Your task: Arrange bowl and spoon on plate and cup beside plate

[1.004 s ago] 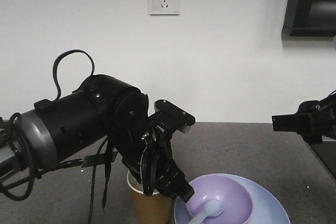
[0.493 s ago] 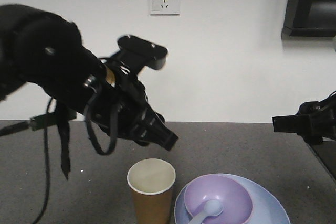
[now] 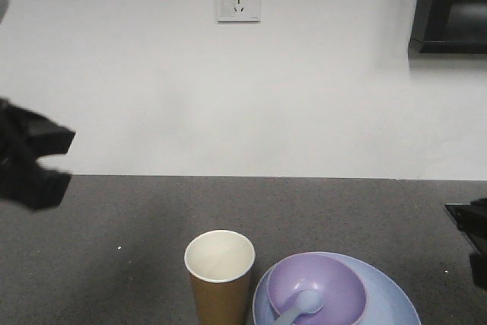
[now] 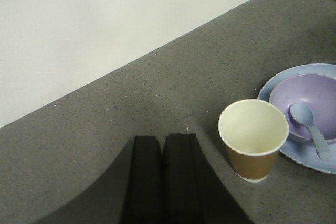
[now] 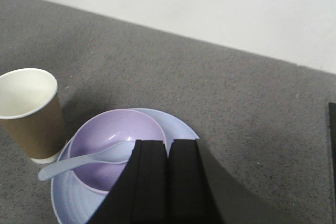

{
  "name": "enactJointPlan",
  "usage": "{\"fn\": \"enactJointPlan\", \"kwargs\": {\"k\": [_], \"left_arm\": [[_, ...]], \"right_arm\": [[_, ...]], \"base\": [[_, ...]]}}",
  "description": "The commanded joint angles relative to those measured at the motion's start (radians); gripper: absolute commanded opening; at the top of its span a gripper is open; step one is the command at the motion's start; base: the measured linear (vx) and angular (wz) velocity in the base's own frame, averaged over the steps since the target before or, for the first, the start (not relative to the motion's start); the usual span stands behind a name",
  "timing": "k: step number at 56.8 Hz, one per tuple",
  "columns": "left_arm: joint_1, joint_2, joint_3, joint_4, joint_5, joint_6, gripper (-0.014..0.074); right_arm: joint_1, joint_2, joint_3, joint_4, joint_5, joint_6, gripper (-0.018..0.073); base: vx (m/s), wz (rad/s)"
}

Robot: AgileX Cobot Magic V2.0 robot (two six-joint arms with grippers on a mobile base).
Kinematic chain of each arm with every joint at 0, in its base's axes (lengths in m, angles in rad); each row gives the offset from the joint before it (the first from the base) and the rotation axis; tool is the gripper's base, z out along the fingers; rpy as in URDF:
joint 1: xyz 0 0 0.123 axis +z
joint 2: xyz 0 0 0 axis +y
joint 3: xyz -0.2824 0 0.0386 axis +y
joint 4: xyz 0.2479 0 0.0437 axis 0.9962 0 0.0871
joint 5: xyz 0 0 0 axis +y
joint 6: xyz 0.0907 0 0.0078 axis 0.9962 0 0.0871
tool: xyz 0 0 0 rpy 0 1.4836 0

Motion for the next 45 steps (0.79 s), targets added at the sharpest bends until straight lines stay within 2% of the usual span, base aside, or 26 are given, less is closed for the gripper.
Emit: {"fn": "enactJointPlan", "kwargs": {"k": [1, 7, 14, 25, 45], "left_arm": [[-0.007, -0.136, 0.167, 0.028, -0.214, -0.080, -0.0006], [-0.007, -0.292, 0.413, 0.028, -0.389, -0.149, -0.0004], [-0.007, -0.396, 0.564, 0.026, -0.483, -0.162, -0.0003], [-0.007, -0.453, 0.636, 0.024, -0.474, -0.161, -0.0003], [-0.007, -0.450, 0.636, 0.024, -0.468, -0.159, -0.0003]], "right_arm": [[-0.001, -0.126, 0.103, 0.009, -0.205, -0.017, -0.0013], [-0.001, -0.261, 0.235, 0.009, -0.297, -0.017, -0.0011], [-0.001, -0.346, 0.313, 0.005, -0.360, -0.017, -0.0011], [-0.001, -0.387, 0.336, 0.005, -0.358, -0.014, -0.0011], [-0.001, -0.387, 0.336, 0.005, -0.359, -0.014, -0.0011]], "base": [[0.00, 0.00], [0.00, 0.00], [0.00, 0.00], [0.00, 0.00], [0.00, 0.00]]}}
